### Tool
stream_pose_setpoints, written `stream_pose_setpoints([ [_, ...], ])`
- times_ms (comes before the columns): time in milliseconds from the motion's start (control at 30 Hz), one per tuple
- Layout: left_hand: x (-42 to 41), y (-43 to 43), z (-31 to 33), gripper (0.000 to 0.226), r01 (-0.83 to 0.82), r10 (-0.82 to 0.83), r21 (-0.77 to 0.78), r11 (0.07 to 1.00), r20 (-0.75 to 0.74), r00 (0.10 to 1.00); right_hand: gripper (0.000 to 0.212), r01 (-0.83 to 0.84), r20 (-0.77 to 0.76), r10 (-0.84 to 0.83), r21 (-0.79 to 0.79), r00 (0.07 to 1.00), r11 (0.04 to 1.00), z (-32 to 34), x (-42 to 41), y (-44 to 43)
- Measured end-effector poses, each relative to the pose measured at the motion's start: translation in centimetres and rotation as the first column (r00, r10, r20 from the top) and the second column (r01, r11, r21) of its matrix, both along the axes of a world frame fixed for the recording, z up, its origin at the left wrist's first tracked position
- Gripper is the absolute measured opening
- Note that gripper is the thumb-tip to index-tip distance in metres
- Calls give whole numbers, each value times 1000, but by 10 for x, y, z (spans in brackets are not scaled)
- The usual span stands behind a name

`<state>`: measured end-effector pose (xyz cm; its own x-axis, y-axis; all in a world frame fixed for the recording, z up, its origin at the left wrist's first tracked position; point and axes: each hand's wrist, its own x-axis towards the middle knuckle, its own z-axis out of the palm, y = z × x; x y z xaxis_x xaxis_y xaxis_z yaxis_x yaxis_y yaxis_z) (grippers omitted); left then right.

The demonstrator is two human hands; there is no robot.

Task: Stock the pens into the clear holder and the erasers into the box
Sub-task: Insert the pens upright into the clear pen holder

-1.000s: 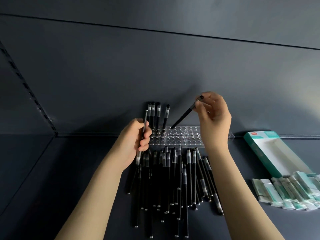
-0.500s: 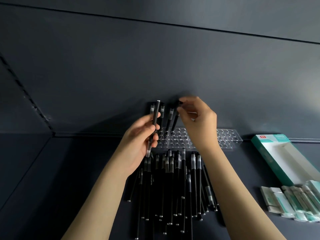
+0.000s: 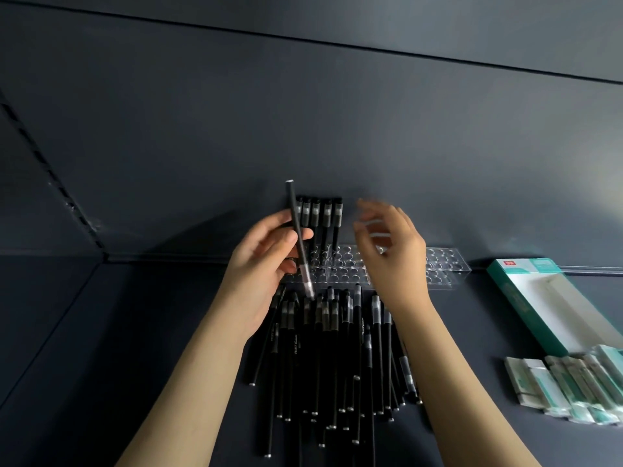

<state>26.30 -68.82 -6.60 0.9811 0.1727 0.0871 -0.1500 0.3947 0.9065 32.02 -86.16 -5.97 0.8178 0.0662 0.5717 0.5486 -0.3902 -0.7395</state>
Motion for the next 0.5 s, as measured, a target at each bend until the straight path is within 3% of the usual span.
stream_pose_setpoints([
  [100, -2, -2, 1, 32, -50, 51, -21, 999, 21, 998, 10, -89, -260, 116, 112, 959, 990, -4, -16, -9],
  [200, -4, -6, 0, 24, -59, 61, -38, 998, 41, 997, 16, -174, -473, 314, 316, 823, 933, -6, -31, -14],
  [367, -7, -14, -3, 17, -5, 7, -43, 999, 41, 999, 6, -106, -445, 465, 625, 765, 774, -4, -35, -14],
  [500, -10, -15, -4, 18, -9, 9, -14, 1000, 1, 1000, 7, -2, -338, 449, 797, 827, 604, 4, -28, -17],
])
